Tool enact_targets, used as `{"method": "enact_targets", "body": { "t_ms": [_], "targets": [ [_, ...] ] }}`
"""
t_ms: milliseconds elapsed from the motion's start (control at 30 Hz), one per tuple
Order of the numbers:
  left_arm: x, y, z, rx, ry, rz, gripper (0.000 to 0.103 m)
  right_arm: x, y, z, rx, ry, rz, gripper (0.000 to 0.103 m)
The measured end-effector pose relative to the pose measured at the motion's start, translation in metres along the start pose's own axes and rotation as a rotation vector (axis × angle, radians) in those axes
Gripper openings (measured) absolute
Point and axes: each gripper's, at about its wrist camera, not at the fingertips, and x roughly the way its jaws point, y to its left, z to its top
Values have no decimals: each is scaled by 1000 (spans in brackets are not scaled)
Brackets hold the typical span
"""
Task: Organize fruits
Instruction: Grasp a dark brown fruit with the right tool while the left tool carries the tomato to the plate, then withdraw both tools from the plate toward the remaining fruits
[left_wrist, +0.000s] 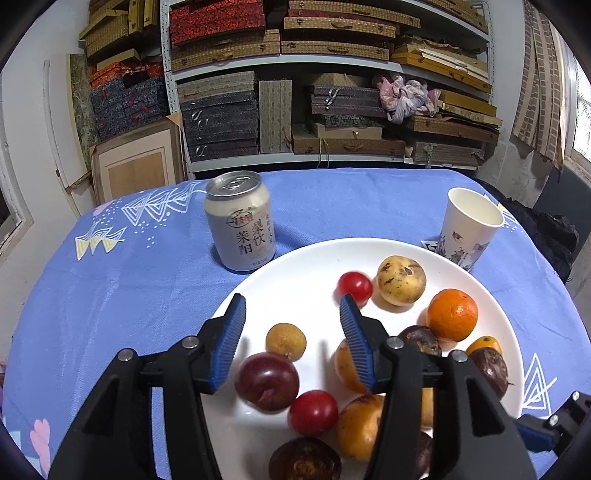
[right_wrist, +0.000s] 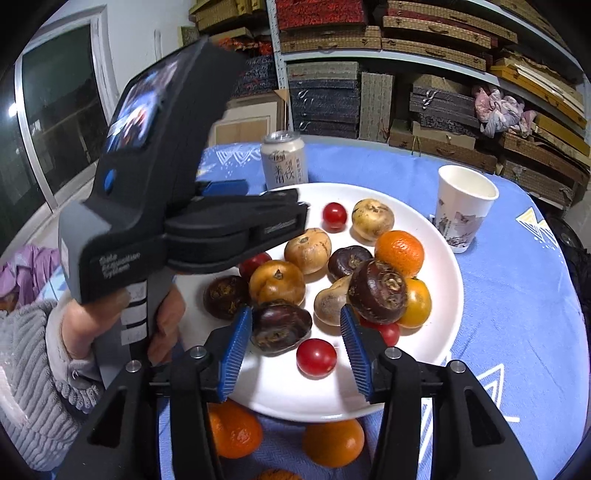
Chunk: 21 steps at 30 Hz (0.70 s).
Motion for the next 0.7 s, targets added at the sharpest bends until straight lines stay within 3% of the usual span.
{"method": "enact_targets", "body": {
  "t_ms": [100, 167, 300, 467, 700],
  "targets": [
    [-22, 12, -1, -33, -13, 9, 64, -21, -5, 0, 36, -46, 8, 57],
    [-45, 23, -3, -55, -32, 22, 67, -42, -11, 0, 74, -99, 2, 67],
    [-94, 43, -18, -88, -62, 43, 77, -80, -26, -10, 154, -180, 12, 71],
    [-149, 52, -61, -109, -78, 20, 86, -121, -53, -51, 294, -287, -9, 91],
    [-173, 13, -142, -39, -15, -44, 88, -123, -97, -107, 520, -247, -17, 92]
  ]
}}
